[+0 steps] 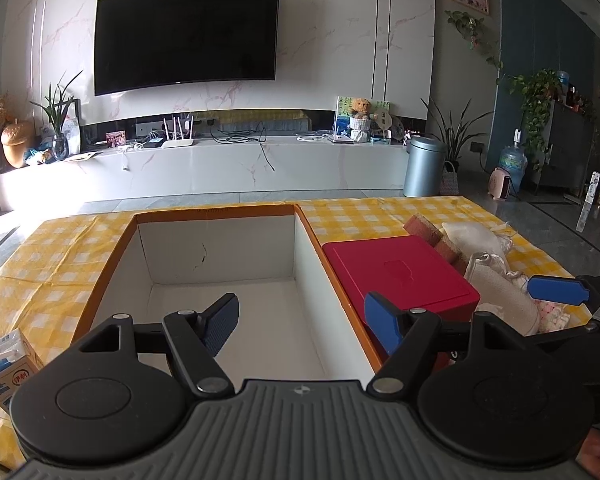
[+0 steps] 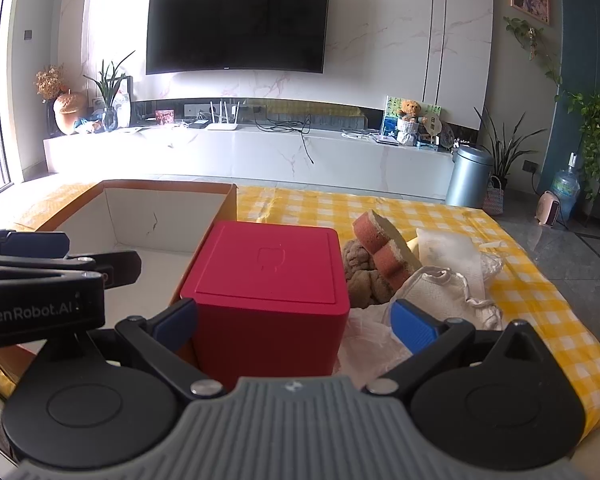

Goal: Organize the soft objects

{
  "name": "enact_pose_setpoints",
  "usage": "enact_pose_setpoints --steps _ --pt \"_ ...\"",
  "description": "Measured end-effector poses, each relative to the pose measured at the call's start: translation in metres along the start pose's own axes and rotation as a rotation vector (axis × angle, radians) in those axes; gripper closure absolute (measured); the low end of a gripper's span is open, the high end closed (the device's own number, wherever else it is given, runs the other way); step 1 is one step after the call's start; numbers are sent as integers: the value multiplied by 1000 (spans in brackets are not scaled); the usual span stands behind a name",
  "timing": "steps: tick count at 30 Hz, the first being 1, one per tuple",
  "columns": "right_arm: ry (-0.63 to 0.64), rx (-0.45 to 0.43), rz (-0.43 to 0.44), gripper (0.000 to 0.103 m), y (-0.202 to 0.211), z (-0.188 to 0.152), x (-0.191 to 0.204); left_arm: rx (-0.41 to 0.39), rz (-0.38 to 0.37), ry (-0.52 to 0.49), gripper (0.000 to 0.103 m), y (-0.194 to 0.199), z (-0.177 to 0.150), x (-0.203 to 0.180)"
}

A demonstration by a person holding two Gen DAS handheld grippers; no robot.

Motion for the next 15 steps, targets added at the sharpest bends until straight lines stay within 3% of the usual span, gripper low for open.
enact_pose_setpoints --steps 15 --pt "10 15 -10 3 -4 0 1 27 2 10 18 -5 -1 1"
Point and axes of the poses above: each gripper's, at about its wrist camera, not at the fingertips, and y roughly against the way its jaws point, x to its left, z to its top, the point moved 1 cm from there along -y, roughly the way its jaws point, and after that the axes turned 9 degrees about x, right-handed, at the moved point
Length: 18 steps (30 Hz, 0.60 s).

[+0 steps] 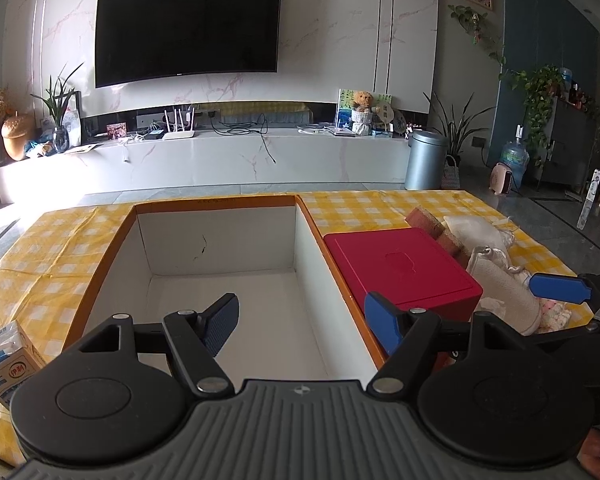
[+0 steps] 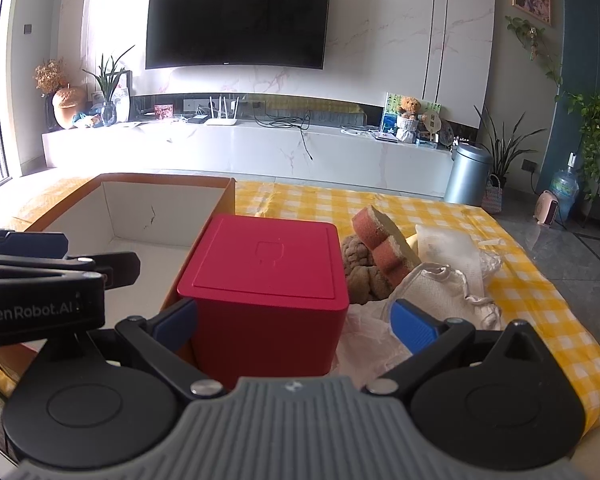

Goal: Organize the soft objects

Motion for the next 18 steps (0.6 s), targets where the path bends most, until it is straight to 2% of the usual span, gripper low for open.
enact_pose_setpoints --steps 18 --pt "8 4 -7 3 0 -1 1 3 18 5 18 1 -1 -1"
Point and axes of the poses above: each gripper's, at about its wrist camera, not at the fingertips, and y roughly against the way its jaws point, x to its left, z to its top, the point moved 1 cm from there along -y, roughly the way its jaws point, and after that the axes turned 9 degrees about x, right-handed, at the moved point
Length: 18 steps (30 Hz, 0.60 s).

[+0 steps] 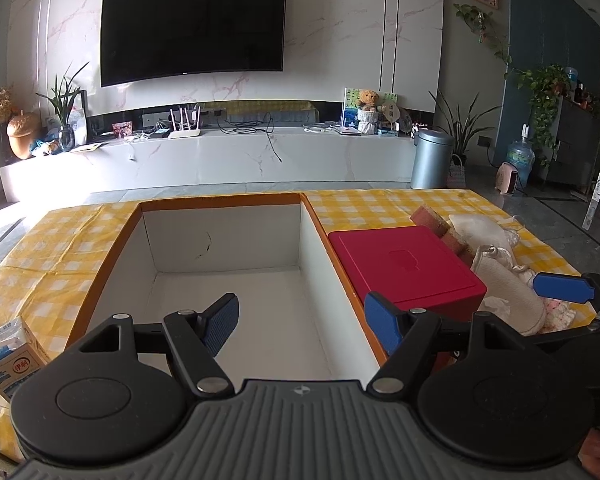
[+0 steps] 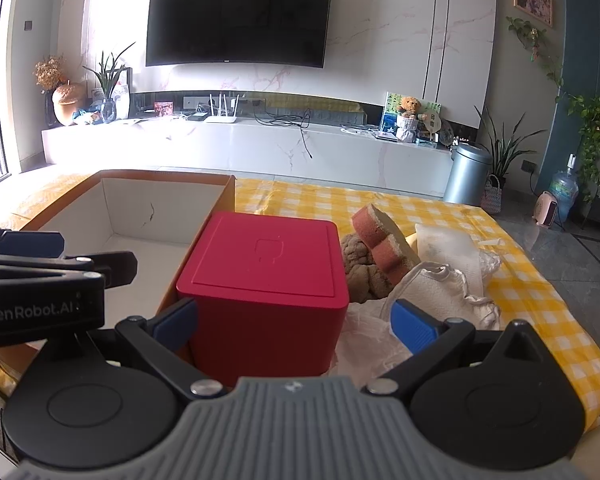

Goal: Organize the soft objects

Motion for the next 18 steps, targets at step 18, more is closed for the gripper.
enact_pose_setpoints --steps 18 --pt "8 12 -5 3 -4 -1 2 8 -10 11 18 -2 -2 2"
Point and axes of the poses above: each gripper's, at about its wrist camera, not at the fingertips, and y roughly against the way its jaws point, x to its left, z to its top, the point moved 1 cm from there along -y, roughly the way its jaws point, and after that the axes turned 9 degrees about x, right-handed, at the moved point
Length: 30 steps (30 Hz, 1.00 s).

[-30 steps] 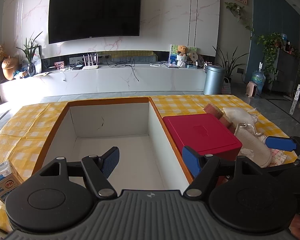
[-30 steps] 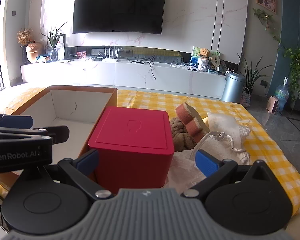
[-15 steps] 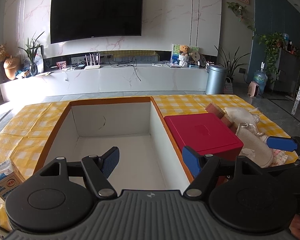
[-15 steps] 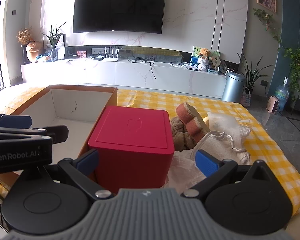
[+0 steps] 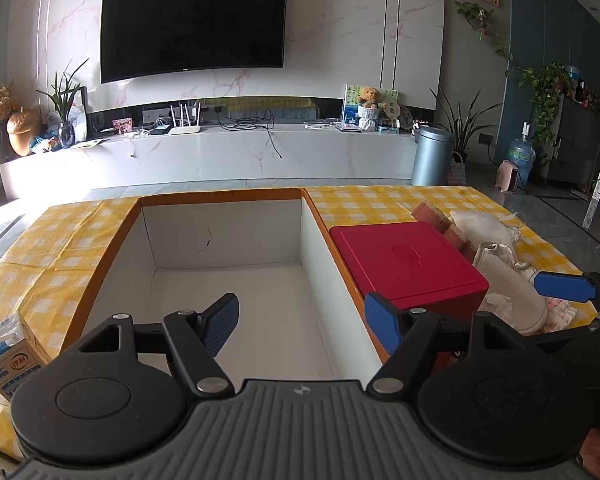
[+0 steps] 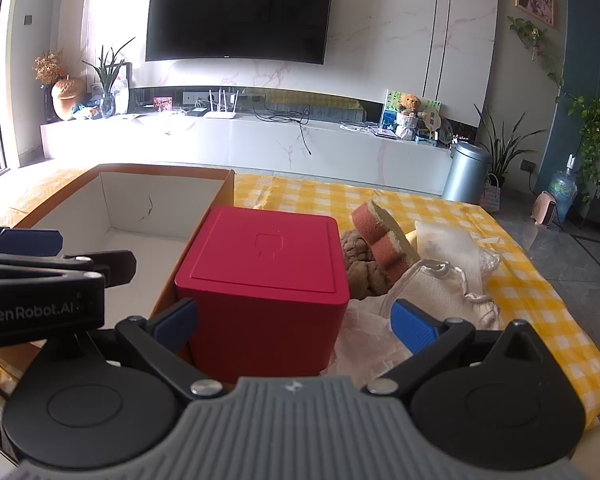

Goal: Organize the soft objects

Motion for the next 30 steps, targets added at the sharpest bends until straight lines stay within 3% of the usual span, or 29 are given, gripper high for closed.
enact_pose_setpoints --steps 4,8,12,19,21,22,23,25,27,30 --pt "-20 -6 21 3 3 0 -4 -17 -25 -13 18 3 3 0" --pt "-50 -11 -17 3 14 2 -22 -54 -32 -63 18 15 8 -5" --pt "-232 29 17 3 22 6 -65 -47 -61 -63 18 19 15 -5" --pt "-518 218 87 3 -13 -4 -120 -6 -93 -71 18 13 20 -6" --pt "-513 289 94 10 -34 -8 -119 0 -106 -66 18 13 20 -6" --pt "-524 328 120 20 -45 -11 -120 1 -109 -67 18 13 20 -7" --pt "-563 368 152 30 -55 -14 -122 3 -114 -65 18 14 20 -7" --pt "-682 448 195 39 -78 -24 -131 8 -128 -62 17 14 19 -7" --pt "-720 456 207 39 -85 -25 -134 10 -137 -68 17 15 18 -8" --pt "-656 438 216 34 -89 -18 -125 11 -140 -87 17 16 16 -12"
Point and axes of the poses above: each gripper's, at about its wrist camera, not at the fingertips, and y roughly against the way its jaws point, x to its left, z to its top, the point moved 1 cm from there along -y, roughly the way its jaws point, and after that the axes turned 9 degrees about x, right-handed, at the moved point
